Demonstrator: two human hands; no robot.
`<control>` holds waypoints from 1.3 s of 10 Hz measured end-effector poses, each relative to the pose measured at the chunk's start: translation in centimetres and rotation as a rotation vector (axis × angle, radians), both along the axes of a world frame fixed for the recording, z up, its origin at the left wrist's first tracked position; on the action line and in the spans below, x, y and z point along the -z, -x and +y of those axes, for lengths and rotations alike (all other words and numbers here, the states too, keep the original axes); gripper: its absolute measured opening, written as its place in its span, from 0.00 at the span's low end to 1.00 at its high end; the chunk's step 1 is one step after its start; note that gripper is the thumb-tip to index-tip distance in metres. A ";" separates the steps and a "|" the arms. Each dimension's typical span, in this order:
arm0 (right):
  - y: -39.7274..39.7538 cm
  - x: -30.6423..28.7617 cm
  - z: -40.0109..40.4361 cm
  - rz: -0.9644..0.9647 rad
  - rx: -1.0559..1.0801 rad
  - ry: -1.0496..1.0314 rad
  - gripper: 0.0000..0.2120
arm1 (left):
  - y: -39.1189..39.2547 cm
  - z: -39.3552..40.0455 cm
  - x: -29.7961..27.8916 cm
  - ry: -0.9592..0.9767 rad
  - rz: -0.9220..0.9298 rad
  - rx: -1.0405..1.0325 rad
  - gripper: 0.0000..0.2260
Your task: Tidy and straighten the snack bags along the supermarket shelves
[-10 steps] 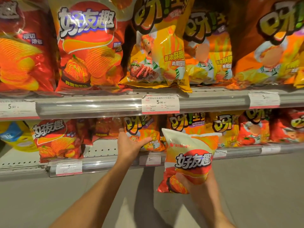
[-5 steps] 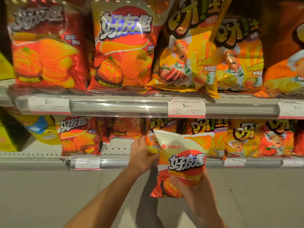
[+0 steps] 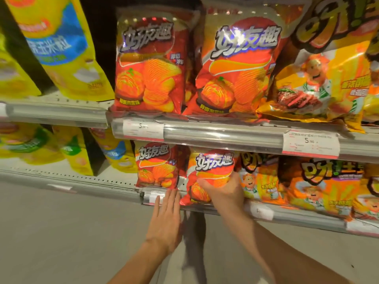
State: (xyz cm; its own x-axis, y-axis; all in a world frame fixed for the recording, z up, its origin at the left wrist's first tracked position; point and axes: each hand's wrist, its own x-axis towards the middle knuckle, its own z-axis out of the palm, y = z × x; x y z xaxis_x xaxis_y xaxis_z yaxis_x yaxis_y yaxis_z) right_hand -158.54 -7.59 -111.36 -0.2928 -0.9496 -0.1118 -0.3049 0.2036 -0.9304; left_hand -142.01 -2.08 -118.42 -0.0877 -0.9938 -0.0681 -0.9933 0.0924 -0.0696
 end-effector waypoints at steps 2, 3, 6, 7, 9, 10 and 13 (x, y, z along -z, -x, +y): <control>-2.6 0.9 -4.2 0.122 0.103 0.016 0.48 | -0.5 -0.4 1.5 -0.003 0.019 -0.010 0.37; -3.4 2.0 -4.6 0.192 0.106 0.026 0.51 | -0.6 -0.5 1.8 -0.014 0.035 -0.010 0.37; -4.0 4.3 -4.0 0.310 0.137 -0.011 0.51 | -0.6 -0.4 1.9 -0.019 0.119 -0.032 0.36; -4.1 4.5 -4.3 0.364 0.158 -0.003 0.53 | -0.3 -0.3 1.5 -0.037 0.156 -0.050 0.37; -4.4 4.4 -3.9 0.366 0.159 0.010 0.52 | 0.3 -0.5 1.0 -0.034 0.240 -0.095 0.36; -3.7 4.3 -3.4 0.360 0.084 -0.026 0.55 | 0.7 -0.9 0.7 -0.027 0.309 -0.133 0.35; 1.9 -0.1 0.0 0.284 -0.186 -0.169 0.26 | 0.2 -2.5 -6.3 -0.033 0.932 -0.485 0.18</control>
